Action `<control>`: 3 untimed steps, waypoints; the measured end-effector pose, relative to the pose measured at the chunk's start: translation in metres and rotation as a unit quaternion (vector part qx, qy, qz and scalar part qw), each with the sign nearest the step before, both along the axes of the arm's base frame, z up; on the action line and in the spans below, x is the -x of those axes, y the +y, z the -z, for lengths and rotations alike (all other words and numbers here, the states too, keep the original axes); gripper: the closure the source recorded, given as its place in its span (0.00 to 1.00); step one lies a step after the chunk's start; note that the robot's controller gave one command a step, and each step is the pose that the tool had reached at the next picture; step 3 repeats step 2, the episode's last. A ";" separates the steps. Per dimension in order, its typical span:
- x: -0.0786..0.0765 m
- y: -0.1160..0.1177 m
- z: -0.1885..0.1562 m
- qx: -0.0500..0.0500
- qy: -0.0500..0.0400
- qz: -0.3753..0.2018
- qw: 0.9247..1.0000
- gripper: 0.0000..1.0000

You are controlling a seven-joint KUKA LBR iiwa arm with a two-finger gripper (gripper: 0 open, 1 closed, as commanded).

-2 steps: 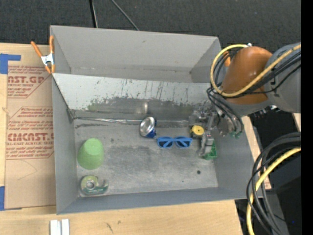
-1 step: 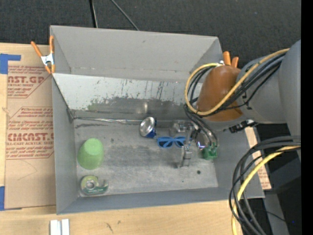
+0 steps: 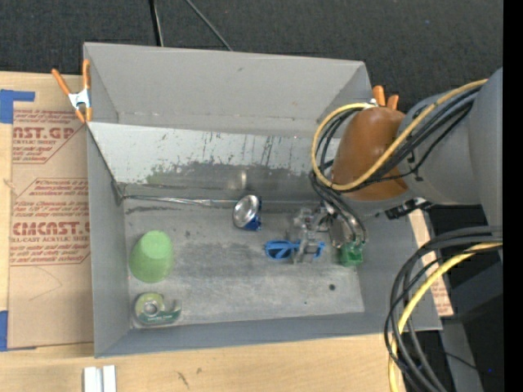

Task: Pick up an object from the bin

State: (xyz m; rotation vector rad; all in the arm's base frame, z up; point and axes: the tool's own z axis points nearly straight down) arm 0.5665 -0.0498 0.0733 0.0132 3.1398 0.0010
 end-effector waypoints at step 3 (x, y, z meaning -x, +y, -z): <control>-0.014 0.001 -0.223 0.001 -0.004 -0.137 0.991 1.00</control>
Offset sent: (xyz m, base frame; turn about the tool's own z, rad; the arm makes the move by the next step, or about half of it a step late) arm 0.0010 -0.0044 0.1215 -0.0156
